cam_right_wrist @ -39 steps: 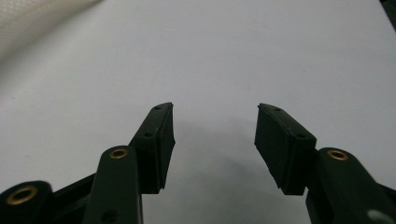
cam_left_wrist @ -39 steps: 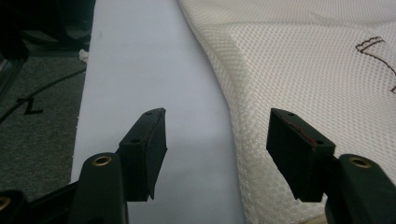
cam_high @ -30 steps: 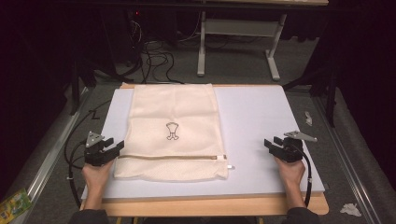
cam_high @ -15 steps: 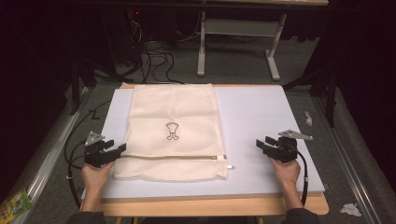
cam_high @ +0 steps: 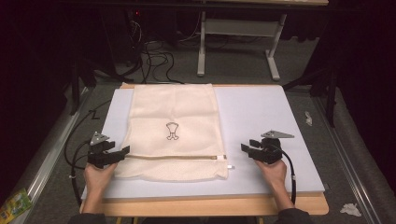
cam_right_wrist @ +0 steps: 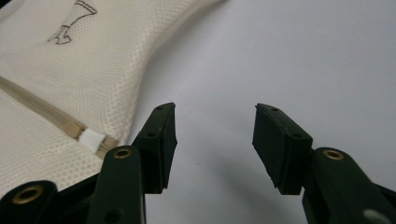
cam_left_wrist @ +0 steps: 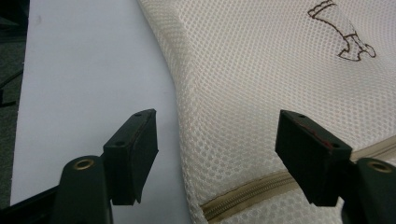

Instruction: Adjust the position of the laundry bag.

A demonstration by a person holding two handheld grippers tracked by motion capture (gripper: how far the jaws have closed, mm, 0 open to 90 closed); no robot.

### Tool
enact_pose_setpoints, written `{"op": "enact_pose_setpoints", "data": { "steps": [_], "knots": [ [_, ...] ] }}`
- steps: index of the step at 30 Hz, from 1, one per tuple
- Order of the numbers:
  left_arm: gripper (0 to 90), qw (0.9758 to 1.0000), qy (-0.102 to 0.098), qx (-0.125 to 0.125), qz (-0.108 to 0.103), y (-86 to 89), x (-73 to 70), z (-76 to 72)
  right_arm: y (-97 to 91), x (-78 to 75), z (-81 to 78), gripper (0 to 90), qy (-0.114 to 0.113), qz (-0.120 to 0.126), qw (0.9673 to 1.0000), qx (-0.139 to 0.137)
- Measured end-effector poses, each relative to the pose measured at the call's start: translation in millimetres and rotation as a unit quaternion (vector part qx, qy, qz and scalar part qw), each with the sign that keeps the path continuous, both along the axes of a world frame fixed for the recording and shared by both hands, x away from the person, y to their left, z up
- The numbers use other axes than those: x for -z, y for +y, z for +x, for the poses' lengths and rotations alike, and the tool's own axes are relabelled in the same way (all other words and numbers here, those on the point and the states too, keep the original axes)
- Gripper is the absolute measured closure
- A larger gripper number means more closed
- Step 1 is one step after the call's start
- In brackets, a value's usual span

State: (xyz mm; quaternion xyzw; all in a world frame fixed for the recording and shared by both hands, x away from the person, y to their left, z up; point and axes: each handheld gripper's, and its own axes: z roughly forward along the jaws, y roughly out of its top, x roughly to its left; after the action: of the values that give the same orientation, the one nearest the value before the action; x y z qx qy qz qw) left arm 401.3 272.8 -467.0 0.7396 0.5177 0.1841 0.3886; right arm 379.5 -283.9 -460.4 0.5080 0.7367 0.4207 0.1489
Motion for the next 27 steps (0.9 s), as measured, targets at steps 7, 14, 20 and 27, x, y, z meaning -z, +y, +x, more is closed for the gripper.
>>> {"op": "enact_pose_setpoints", "data": {
  "steps": [7, 14, 20, 27],
  "knots": [
    [28.0, 0.9999, 0.013, -0.004, 0.003, -2.3, 4.2, 1.4, 20.6, 3.3, 2.6, 50.1, 0.010, -0.006, 0.9996, -0.025],
    [28.0, 0.9997, 0.022, -0.002, 0.014, -6.0, 3.4, 4.4, 42.7, 4.6, 7.3, 49.4, 0.020, -0.008, 0.9985, -0.049],
    [28.0, 0.9995, 0.026, 0.000, 0.015, -9.7, 6.3, 6.8, 56.4, 4.0, 12.1, 47.2, 0.025, -0.011, 0.9975, -0.065],
    [28.4, 0.9993, 0.033, 0.000, 0.015, -17.4, 8.1, 11.7, 78.7, 6.4, 22.3, 45.9, 0.052, -0.020, 0.9957, -0.074]
  ]
}}
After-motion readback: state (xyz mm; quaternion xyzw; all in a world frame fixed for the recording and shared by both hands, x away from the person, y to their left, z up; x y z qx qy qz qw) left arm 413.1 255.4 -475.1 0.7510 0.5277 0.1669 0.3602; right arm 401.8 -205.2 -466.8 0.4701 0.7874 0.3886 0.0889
